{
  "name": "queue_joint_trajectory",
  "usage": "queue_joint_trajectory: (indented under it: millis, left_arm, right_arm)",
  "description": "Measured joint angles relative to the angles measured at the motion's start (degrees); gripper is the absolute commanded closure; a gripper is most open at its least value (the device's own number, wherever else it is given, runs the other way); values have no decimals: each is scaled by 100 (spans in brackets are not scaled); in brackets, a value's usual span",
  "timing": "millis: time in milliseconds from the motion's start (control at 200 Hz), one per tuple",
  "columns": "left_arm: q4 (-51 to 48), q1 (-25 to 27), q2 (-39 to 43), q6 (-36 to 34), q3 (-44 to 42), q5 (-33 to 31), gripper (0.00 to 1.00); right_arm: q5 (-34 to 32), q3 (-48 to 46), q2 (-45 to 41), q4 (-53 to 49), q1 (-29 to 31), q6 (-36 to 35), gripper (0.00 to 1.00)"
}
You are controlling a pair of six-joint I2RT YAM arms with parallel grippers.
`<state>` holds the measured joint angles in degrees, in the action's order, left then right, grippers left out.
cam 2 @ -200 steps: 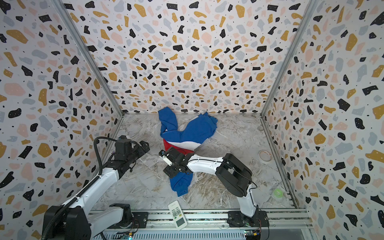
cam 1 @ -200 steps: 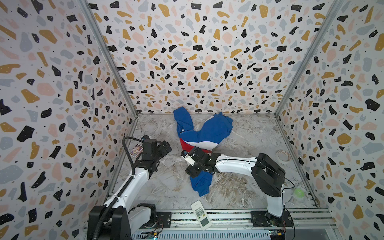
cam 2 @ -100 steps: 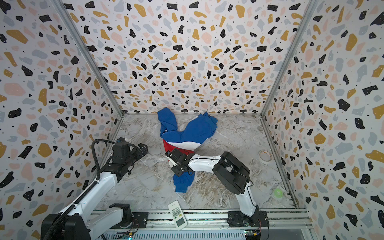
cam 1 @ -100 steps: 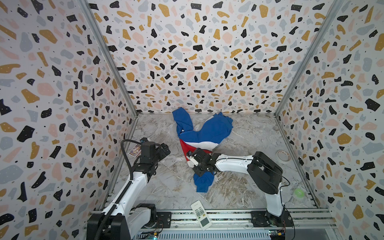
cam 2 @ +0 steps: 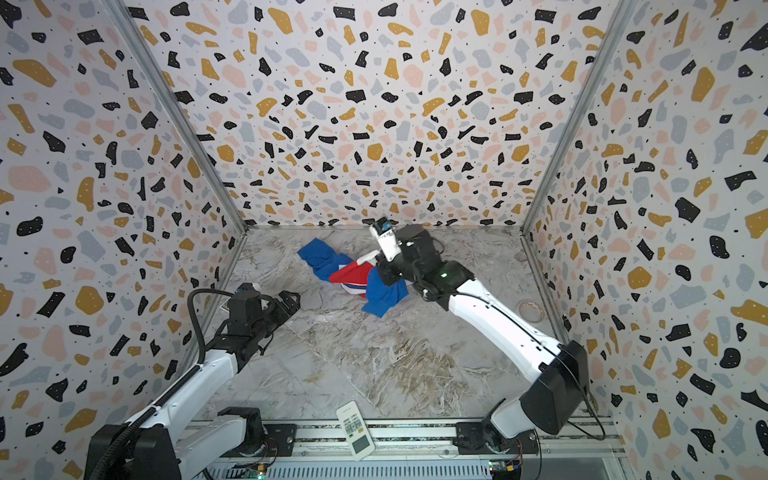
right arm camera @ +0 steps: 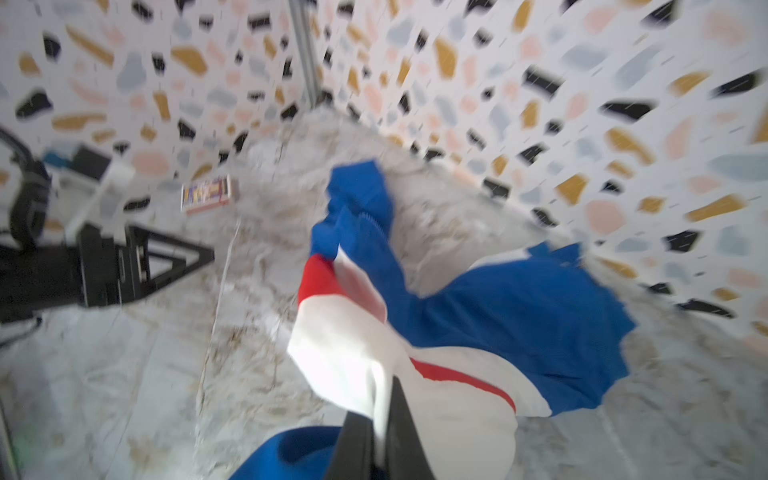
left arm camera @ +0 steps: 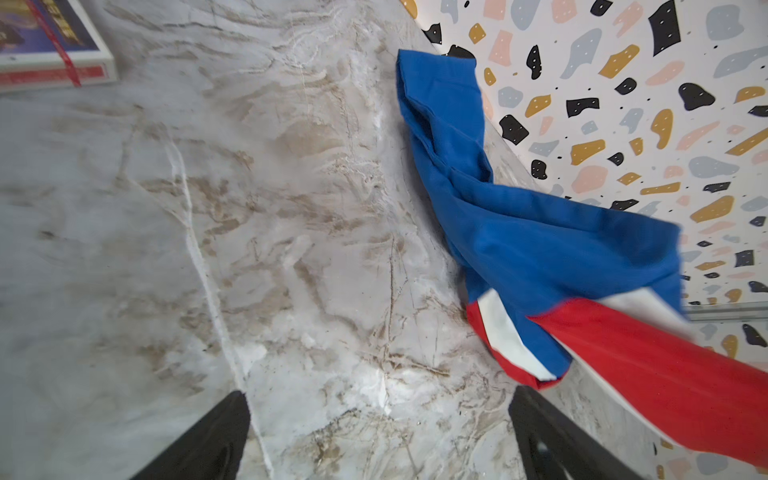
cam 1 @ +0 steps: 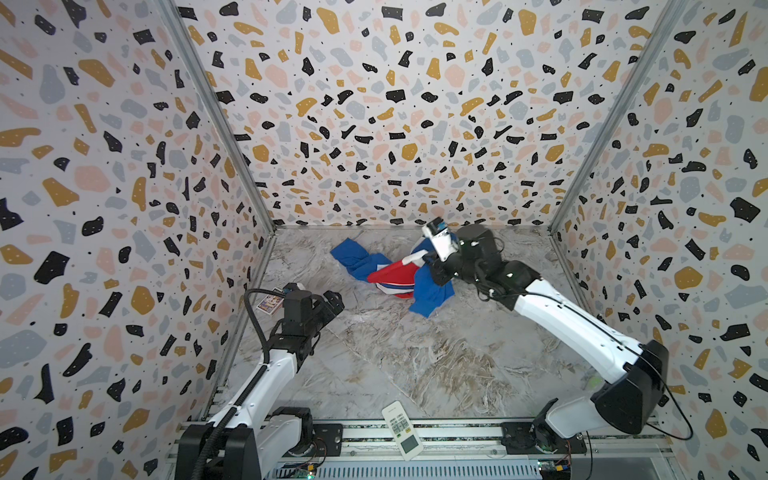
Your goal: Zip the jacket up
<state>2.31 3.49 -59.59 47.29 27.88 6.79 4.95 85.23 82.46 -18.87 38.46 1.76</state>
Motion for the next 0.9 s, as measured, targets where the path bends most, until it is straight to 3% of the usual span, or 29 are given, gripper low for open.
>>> queue_joint_trajectory:
  millis: [165, 506, 721, 901]
  left_arm:
    - [496, 173, -181, 485, -13, 90, 0]
    - [1110, 1290, -1084, 1038, 31, -15, 1]
    - [1259, 1377, -938, 852, 28, 0, 0]
    - [1421, 1665, -675, 179, 168, 258, 0]
  right_arm:
    - [170, 610, -13, -157, -208, -63, 100]
    - [105, 1268, 608, -566, -208, -131, 100]
    - [-79, 1620, 726, -643, -352, -382, 100]
    - [-87, 1631, 907, -522, -479, -420, 100]
